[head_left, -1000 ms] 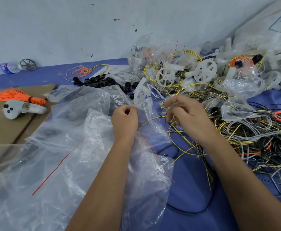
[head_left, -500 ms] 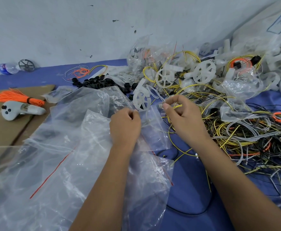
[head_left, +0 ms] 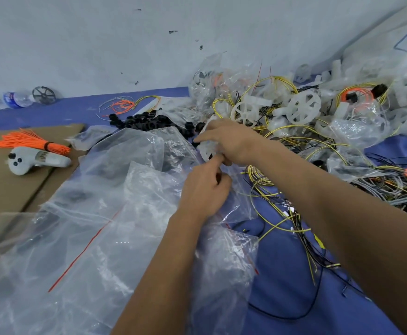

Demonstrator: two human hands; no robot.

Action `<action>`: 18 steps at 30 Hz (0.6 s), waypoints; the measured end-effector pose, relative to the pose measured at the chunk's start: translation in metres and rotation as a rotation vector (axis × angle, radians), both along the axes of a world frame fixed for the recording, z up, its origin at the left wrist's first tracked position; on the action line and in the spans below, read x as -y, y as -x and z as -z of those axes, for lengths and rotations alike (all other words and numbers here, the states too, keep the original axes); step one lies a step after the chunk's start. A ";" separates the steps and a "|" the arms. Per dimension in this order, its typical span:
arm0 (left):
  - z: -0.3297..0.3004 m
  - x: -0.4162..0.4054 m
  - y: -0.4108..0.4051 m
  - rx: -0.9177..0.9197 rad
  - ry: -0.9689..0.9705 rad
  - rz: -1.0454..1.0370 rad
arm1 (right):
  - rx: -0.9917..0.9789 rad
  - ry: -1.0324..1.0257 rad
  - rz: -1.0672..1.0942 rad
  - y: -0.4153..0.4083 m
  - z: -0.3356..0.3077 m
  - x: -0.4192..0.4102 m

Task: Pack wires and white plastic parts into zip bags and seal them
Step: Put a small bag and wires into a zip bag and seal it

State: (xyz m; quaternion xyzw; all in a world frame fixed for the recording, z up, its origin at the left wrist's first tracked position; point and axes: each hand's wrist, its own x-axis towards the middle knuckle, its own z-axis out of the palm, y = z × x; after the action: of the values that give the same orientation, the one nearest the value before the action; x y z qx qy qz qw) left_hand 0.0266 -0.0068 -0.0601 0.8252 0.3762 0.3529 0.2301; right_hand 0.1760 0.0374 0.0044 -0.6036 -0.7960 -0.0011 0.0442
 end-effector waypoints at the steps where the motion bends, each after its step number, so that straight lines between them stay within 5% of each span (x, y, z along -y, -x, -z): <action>1: -0.001 0.001 0.000 -0.017 0.004 0.015 | -0.051 -0.031 0.032 -0.002 0.000 0.001; 5: -0.006 0.007 0.001 -0.091 -0.028 0.052 | -0.262 -0.315 0.268 -0.016 0.002 0.025; 8: -0.008 0.006 0.002 -0.093 -0.087 0.093 | -0.880 -0.630 0.524 -0.025 0.014 0.065; 12: -0.009 0.005 -0.003 -0.086 -0.171 0.151 | -1.761 -0.449 0.616 -0.024 0.028 0.105; 18: -0.004 0.005 0.000 0.014 -0.190 0.097 | -1.787 -0.316 0.627 -0.025 0.035 0.117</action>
State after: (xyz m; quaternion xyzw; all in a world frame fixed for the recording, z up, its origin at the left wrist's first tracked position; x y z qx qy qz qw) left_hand 0.0268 -0.0121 -0.0565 0.8582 0.2990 0.3809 0.1703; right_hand 0.2012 -0.0795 -0.0309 -0.5542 -0.2612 0.3403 0.7133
